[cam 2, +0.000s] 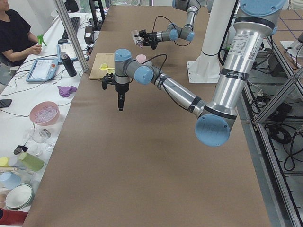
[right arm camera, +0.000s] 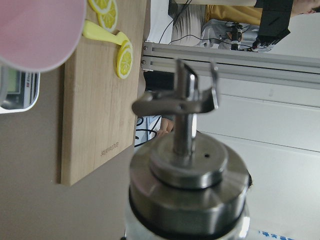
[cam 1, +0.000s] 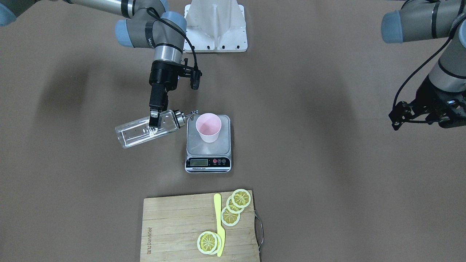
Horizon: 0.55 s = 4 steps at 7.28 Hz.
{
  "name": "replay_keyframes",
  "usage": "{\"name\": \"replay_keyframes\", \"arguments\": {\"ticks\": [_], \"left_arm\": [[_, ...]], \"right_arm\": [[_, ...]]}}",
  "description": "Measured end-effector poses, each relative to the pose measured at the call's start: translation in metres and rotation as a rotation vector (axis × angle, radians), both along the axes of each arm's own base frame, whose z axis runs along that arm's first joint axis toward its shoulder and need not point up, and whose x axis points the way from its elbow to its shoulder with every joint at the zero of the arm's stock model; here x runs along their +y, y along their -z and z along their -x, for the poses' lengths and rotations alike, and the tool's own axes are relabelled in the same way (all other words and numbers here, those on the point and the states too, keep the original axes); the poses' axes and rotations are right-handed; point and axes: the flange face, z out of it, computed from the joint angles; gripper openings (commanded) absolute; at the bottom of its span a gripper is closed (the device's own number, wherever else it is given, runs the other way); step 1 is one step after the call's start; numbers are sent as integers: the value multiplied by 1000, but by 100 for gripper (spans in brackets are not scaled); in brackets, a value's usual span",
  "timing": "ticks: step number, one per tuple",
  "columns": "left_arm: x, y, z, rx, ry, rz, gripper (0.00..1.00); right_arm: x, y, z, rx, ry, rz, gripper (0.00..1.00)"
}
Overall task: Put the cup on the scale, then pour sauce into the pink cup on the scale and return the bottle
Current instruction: 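Tilt the bottle with the right gripper to pour into the pink cup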
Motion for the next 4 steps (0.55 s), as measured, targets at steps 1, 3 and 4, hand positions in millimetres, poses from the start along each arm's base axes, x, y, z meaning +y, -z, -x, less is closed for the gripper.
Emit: {"name": "replay_keyframes", "arguments": {"ticks": [1, 3, 4], "left_arm": [[-1, -2, 1, -4, -7, -3, 99], [-3, -6, 1, -8, -11, 0, 99], [-3, -7, 1, -10, -11, 3, 99]], "right_arm": [[-1, -3, 1, 32, -3, -5, 11], [-2, -1, 2, 100, 1, -17, 11], [-2, 1, 3, 116, 3, -20, 11]]}}
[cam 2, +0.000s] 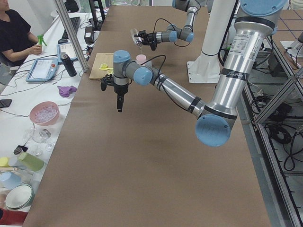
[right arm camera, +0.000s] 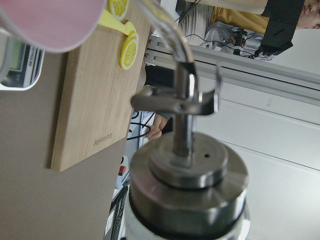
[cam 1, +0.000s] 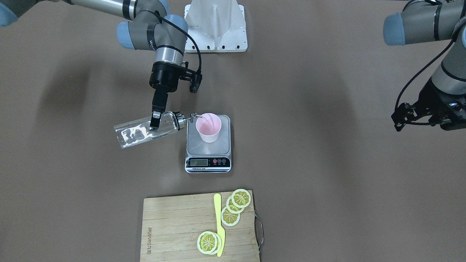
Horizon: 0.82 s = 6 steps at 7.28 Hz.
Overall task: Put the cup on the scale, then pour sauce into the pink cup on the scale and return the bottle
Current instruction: 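Tilt the bottle with the right gripper to pour into the pink cup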
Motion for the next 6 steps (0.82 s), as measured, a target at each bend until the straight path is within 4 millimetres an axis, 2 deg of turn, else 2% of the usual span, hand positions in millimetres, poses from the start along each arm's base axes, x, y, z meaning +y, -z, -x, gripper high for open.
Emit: {"name": "replay_keyframes", "arguments": {"ticks": [2, 6], "left_arm": [[-1, -3, 0, -3, -2, 4, 99], [-2, -1, 0, -3, -8, -4, 99]], "right_arm": [[0, 2, 0, -18, -3, -4, 11], [3, 4, 2, -315, -16, 28, 11]]}}
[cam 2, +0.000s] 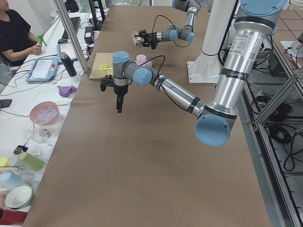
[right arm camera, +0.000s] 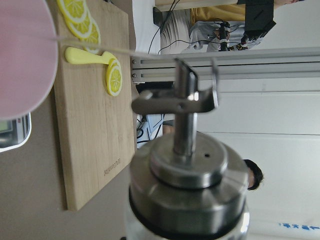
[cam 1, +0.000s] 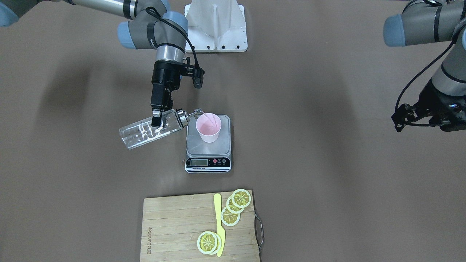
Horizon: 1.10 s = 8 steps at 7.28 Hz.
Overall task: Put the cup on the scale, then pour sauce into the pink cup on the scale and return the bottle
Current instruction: 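Tilt the bottle with the right gripper to pour into the pink cup, then turn the bottle upright with the right gripper and move it away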
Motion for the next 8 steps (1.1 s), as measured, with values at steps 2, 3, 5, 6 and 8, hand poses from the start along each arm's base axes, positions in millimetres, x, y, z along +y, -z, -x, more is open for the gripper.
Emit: {"name": "replay_keyframes", "arguments": {"ticks": [2, 3, 5, 6, 8], "left_arm": [[-1, 1, 0, 1, 1, -2, 99], [-1, 1, 0, 1, 1, -2, 99], [-1, 1, 1, 1, 3, -2, 99], [-2, 2, 3, 1, 5, -2, 99], [-2, 5, 5, 4, 9, -8, 99]], "right_arm": [[2, 1, 0, -146, 5, 12, 11], [2, 4, -2, -212, 18, 14, 11], [-4, 10, -15, -338, 36, 12, 11], [-8, 8, -23, -388, 36, 10, 11], [-16, -4, -46, -531, 21, 37, 11]]}}
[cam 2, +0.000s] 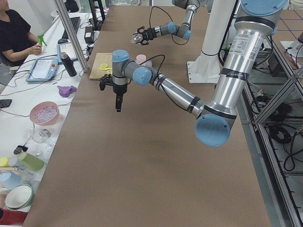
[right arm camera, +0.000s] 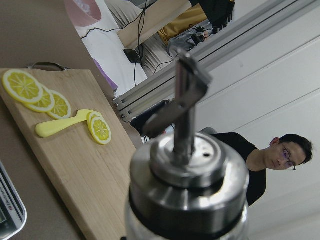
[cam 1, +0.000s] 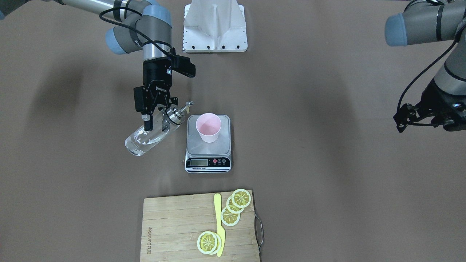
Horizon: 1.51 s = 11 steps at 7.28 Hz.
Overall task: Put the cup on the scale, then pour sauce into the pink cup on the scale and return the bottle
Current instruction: 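Turn the bottle upright with the right gripper and move it away, then lower the bottle with the right gripper back onto the table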
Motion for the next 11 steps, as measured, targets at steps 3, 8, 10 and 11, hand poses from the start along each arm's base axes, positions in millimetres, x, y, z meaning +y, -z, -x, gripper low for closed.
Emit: {"name": "replay_keyframes", "arguments": {"ticks": [3, 8, 10, 11], "left_arm": [[0, 6, 3, 4, 4, -11, 99], [0, 10, 6, 8, 10, -19, 99], [0, 11, 6, 9, 11, -20, 99], [0, 12, 7, 9, 10, -22, 99]], "right_arm": [[-10, -1, -35, -347, -39, 99, 12], [-23, -40, -63, -732, -150, 266, 12], [-36, -58, -79, -813, -174, 336, 12], [-45, -69, -92, -837, -182, 378, 12]]}}
